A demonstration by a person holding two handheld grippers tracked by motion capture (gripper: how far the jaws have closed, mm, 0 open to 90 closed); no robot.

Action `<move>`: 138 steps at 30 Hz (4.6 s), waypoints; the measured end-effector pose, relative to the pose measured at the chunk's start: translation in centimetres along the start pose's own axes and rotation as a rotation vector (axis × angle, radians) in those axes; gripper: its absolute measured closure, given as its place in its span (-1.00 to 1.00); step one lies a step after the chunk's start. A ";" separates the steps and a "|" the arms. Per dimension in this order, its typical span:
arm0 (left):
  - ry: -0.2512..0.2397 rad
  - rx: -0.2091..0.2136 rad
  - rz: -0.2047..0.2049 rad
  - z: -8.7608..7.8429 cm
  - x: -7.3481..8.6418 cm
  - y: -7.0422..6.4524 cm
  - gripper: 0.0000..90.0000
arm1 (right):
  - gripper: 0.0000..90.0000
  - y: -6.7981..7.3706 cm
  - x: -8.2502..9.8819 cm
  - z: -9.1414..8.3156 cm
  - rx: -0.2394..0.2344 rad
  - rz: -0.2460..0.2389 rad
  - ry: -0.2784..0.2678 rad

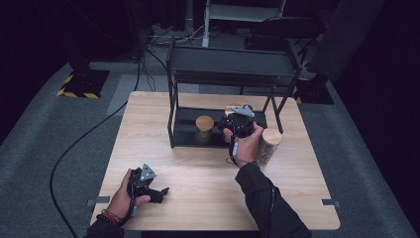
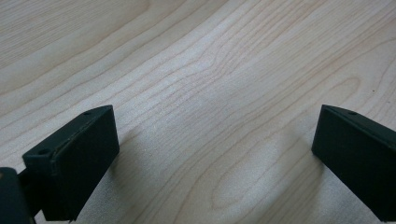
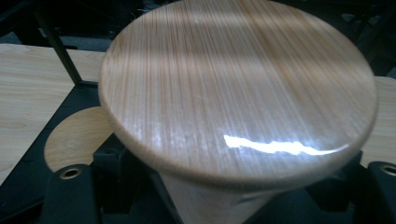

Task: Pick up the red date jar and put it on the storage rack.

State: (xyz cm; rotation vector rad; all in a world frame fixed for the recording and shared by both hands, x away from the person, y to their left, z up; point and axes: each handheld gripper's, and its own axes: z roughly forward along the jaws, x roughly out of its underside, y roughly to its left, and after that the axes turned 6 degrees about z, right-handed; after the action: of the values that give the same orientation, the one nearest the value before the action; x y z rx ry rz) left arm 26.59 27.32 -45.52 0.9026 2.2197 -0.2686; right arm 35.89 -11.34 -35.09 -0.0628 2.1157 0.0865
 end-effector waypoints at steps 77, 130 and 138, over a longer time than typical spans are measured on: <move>0.000 0.001 0.001 0.0 0.0 0.0 -0.99 | -0.60 -0.4 0.8 4.3 -0.009 0.035 0.045; 0.001 0.001 0.001 0.0 0.0 0.0 -0.99 | -0.94 -3.4 3.4 1.9 -0.063 -0.248 0.069; 0.000 0.001 0.001 0.0 0.0 0.0 -0.99 | -0.95 -4.0 4.6 0.7 -0.134 -0.337 0.049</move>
State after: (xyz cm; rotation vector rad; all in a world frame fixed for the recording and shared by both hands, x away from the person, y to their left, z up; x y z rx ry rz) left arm 26.61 27.34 -45.52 0.9038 2.2192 -0.2691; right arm 34.40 -15.33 -39.52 -0.5029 2.1165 0.0261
